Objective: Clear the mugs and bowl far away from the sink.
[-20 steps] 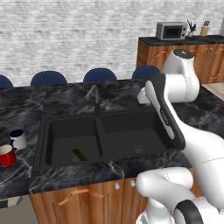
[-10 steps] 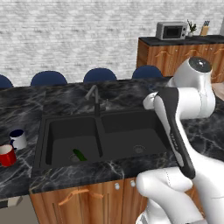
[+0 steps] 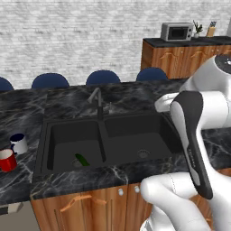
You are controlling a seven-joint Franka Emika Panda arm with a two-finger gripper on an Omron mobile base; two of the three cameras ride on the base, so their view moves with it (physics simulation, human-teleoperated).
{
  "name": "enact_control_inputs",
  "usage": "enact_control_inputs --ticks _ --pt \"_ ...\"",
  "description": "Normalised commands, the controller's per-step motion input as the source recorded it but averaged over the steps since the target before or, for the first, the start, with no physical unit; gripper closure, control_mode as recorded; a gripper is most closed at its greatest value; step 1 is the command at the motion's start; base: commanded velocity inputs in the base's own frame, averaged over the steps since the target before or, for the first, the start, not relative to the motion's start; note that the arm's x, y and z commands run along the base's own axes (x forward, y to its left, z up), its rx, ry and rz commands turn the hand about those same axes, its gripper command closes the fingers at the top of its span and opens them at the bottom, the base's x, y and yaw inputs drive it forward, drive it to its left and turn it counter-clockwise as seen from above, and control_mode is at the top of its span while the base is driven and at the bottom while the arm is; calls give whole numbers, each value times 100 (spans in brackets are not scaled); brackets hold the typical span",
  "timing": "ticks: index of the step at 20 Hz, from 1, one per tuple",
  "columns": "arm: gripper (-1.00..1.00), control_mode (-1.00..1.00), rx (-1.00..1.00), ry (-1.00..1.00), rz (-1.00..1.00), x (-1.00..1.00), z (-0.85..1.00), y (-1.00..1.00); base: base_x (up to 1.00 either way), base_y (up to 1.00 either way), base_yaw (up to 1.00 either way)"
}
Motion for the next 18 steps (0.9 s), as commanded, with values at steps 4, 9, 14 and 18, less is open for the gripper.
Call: enact_control_inputs --ticks 4,9,14,18 --pt "-100 -100 0 0 0 -38 10 2 0 0 0" --pt "-100 -100 0 2 0 -41 0 2 0 0 0" --pt "-100 100 0 1 0 -17 0 3 -17 26 0" --pt "-100 100 0 0 0 0 0 0 -3 89 11"
